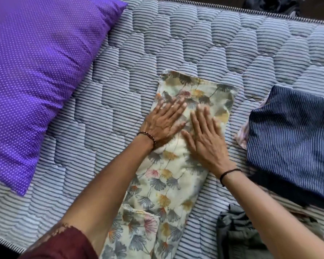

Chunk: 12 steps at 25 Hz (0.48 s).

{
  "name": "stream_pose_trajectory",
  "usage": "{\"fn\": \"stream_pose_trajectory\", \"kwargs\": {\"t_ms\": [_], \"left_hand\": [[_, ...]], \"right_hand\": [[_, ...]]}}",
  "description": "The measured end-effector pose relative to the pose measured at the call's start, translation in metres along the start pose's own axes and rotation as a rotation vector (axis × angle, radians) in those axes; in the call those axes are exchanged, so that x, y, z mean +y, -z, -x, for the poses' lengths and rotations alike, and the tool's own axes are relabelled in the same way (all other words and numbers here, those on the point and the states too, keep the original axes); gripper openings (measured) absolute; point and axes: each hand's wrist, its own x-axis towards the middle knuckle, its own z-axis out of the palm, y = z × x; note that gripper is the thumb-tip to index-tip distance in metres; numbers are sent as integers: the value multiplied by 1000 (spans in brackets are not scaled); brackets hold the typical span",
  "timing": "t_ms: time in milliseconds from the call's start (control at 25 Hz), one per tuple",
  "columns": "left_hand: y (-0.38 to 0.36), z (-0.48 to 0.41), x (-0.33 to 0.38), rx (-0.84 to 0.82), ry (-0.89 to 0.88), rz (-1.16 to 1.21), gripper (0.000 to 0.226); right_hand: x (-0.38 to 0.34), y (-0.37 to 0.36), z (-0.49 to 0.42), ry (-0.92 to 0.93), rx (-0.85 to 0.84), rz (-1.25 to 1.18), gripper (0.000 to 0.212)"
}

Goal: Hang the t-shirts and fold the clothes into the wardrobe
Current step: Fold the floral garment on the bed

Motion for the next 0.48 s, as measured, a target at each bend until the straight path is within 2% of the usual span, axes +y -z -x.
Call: {"fn": "stream_pose_trajectory", "kwargs": {"t_ms": [120,240,360,480], "left_hand": [[3,2,-7,-23,24,-90,63],[6,10,8,73,-12,-91,61],[-3,46,24,106,-125,-53,58],[-10,86,23,18,11,-82,59]], "right_hand": [[23,-2,8,-105,-1,71,83],[10,5,6,-171,-5,16,82],[-23,1,29,-63,-31,-46,77],[-26,-14,69,38,-27,24,84]]}}
